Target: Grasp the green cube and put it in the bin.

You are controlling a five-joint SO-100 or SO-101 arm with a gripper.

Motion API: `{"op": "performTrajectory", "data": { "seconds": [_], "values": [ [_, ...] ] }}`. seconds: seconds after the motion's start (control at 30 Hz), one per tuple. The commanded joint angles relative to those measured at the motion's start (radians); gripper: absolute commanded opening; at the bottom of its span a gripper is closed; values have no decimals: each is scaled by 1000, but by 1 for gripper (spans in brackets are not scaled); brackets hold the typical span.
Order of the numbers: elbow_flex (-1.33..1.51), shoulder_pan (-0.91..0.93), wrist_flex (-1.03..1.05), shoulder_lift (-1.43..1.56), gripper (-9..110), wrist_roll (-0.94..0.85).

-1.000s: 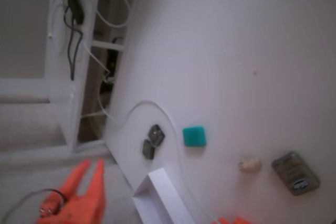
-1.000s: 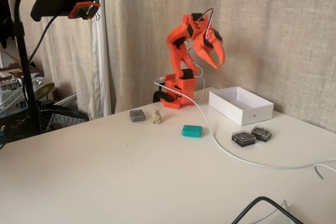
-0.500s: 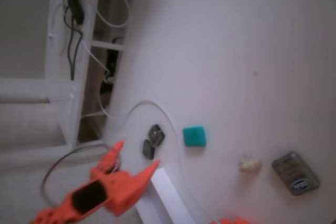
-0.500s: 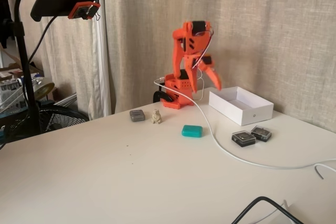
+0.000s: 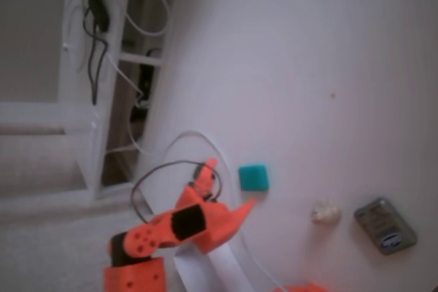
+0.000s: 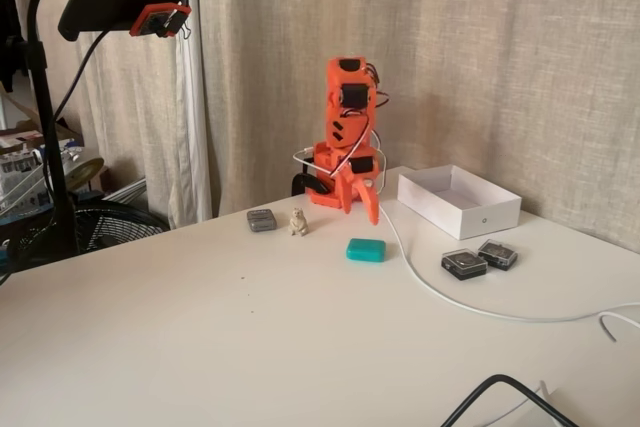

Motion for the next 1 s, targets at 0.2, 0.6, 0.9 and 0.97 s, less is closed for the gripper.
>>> {"op": "performTrajectory", "data": {
  "seconds": [0.2, 0.6, 0.9, 0.97],
  "values": [
    [31, 29, -118, -66, 44, 6],
    [37, -26, -100, -92, 44, 6],
    [40, -18, -206, -94, 45, 51],
    [21, -15, -272, -110, 45, 84]
  ]
}}
